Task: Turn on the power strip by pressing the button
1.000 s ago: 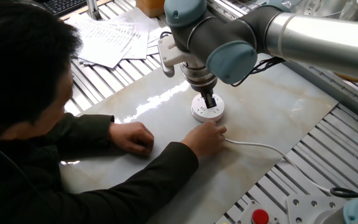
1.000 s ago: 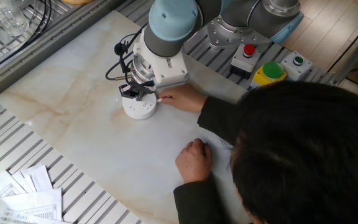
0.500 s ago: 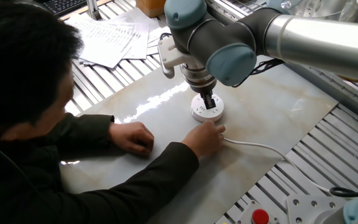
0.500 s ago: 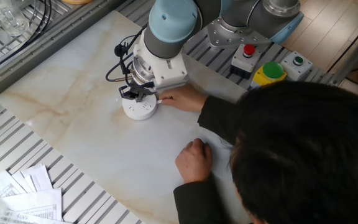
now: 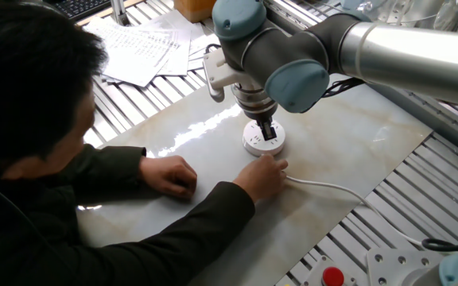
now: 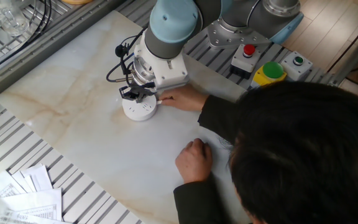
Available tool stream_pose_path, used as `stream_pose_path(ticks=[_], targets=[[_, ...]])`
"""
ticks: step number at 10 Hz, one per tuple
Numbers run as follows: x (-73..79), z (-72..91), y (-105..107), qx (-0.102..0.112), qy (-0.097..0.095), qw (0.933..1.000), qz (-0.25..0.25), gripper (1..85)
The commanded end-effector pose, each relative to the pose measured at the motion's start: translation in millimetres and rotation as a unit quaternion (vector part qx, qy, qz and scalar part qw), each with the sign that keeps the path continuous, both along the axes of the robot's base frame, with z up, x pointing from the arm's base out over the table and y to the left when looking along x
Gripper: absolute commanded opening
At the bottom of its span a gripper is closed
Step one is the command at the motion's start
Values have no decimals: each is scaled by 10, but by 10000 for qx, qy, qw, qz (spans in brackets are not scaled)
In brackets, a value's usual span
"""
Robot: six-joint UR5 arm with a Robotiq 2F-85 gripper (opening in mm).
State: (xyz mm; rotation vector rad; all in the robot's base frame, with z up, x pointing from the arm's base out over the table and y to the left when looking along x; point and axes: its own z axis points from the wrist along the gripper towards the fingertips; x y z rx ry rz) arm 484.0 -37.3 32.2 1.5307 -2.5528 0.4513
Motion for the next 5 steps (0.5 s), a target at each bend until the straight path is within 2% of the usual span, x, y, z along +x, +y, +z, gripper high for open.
stream_pose_path(ticks=[1,5], targets=[[13,-16,4,52,0,10000,-18,10],[-3,-74,35,84,-2,10000,-50,10]])
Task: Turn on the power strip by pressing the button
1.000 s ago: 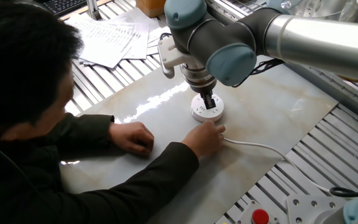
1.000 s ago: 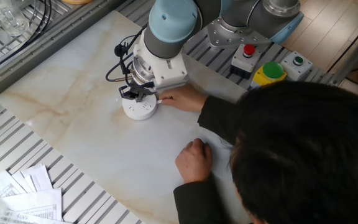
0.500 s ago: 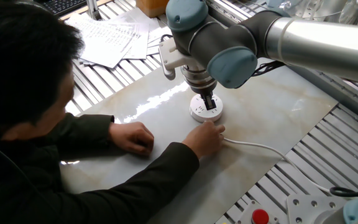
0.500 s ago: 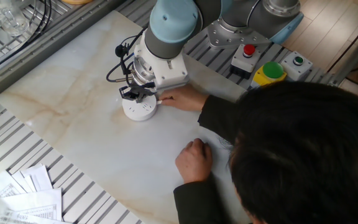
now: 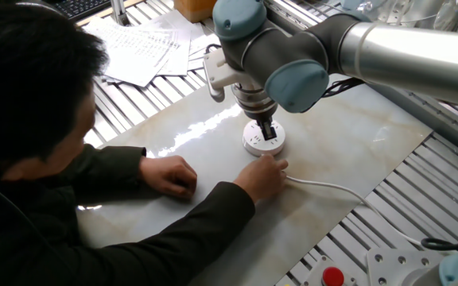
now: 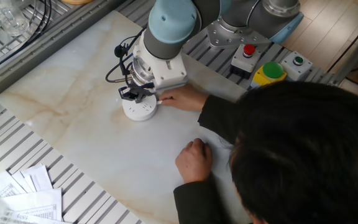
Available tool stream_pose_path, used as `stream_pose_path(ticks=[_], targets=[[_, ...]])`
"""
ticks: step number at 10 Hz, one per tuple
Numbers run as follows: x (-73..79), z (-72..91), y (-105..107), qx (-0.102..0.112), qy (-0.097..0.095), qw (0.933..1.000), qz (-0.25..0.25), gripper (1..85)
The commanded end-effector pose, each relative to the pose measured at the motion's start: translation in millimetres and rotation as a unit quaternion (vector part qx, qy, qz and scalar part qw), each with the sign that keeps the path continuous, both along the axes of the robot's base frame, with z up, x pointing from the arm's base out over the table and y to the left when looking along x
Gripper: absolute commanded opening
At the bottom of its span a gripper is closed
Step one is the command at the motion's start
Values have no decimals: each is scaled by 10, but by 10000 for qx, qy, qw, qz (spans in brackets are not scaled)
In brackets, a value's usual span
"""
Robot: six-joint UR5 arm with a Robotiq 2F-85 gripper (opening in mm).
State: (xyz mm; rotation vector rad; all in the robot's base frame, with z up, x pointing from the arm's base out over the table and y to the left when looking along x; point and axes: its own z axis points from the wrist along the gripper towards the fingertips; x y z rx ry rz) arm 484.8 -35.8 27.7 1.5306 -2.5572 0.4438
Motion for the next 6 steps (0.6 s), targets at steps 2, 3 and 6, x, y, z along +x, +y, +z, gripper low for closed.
stream_pose_path(ticks=[2,3,6], targets=[[1,-76,40,25,-44,10000,-45,10],[3,-90,83,4,-78,9999,-73,10],[-161,431,358,-157,181,9993,-278,10]])
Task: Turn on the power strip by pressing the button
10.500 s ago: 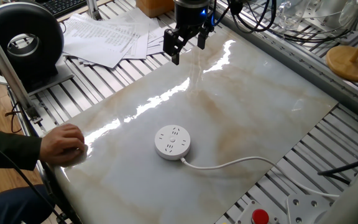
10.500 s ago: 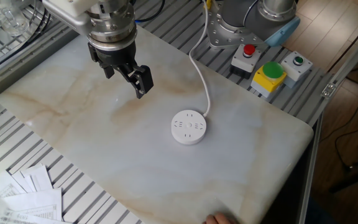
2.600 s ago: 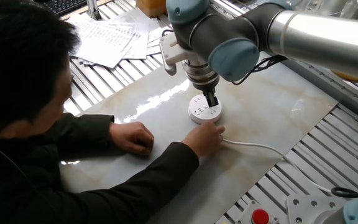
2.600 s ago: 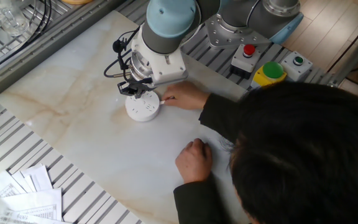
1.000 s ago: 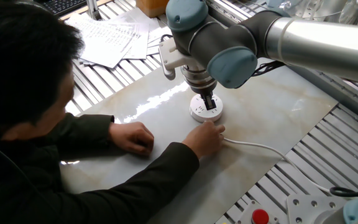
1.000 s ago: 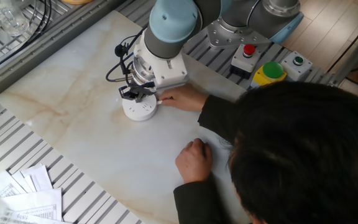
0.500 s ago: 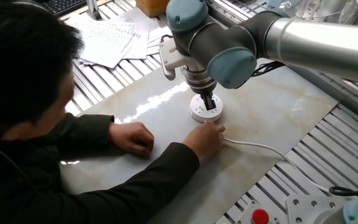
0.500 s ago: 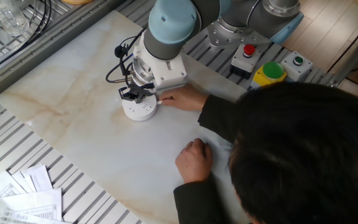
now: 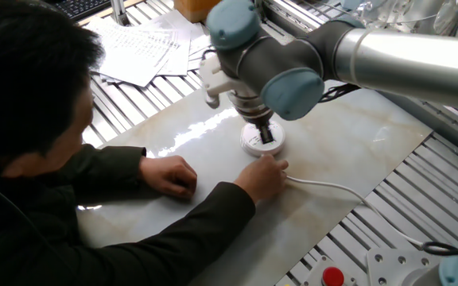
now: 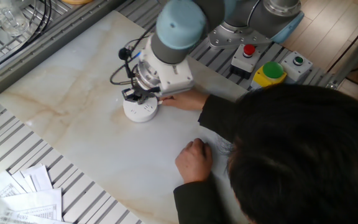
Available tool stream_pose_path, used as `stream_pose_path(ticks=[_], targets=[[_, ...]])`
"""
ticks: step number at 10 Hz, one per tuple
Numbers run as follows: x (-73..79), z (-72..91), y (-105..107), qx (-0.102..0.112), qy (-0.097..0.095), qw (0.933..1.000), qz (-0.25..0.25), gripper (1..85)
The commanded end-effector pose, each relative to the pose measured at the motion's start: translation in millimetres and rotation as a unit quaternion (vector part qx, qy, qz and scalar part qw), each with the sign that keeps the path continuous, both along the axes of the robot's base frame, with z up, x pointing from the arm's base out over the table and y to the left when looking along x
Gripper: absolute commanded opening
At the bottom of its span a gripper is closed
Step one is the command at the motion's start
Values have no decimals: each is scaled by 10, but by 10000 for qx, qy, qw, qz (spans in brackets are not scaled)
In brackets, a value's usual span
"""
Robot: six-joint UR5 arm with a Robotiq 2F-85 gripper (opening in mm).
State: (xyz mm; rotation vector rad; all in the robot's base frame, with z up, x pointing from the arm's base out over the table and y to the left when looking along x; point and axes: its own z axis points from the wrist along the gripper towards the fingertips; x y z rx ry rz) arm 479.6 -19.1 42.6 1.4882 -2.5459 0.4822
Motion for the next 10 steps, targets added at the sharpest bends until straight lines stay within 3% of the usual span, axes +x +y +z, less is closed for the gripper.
stream_pose_path(ticks=[1,3,4,5,6,9,10], targets=[[-76,397,117,141,222,9996,-69,10],[-71,544,-26,217,287,9993,24,10],[-82,634,-45,386,255,9989,-66,10],[-133,721,69,763,223,9961,-390,10],[-142,786,185,1091,24,9908,-802,10],[-73,851,334,1538,-563,9709,-1745,10],[-51,895,296,1557,-782,9665,-1886,10]])
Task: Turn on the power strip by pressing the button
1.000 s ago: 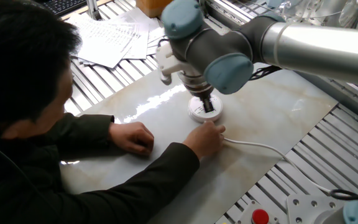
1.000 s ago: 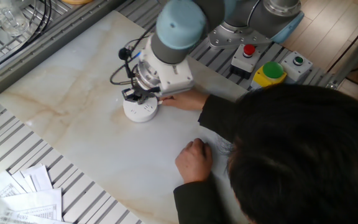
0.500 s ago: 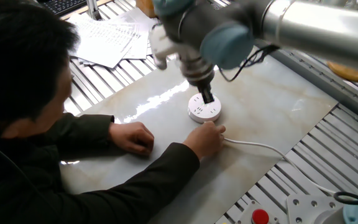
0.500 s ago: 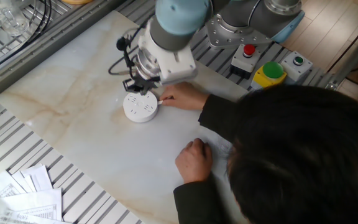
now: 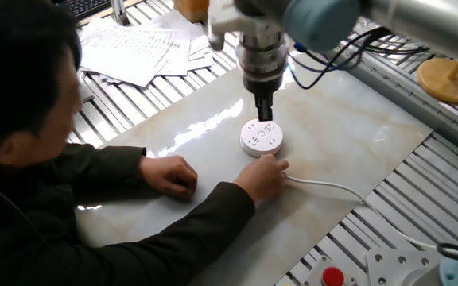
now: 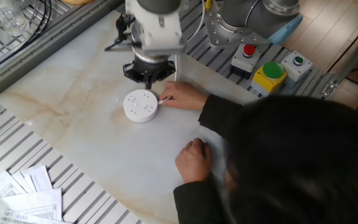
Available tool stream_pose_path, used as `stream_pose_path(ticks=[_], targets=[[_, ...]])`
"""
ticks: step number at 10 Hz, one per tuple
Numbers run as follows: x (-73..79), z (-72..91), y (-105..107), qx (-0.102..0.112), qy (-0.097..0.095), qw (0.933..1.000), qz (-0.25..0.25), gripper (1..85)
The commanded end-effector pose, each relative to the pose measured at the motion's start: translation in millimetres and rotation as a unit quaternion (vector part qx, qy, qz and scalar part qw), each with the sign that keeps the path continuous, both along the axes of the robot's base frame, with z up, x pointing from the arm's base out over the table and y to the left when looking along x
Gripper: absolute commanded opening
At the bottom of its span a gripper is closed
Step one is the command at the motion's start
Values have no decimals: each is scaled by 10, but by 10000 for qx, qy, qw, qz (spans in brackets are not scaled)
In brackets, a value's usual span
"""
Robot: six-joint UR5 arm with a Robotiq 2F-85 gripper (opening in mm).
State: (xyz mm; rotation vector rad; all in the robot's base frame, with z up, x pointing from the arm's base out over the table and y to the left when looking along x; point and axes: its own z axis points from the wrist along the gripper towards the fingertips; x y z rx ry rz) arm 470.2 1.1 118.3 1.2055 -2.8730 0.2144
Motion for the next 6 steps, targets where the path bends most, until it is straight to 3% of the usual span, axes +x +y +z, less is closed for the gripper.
stream_pose_path(ticks=[1,2,6], targets=[[41,157,66,425,-584,9932,-918,10],[55,146,31,452,-714,9907,-1071,10],[132,114,98,577,-807,9866,-1294,10]])
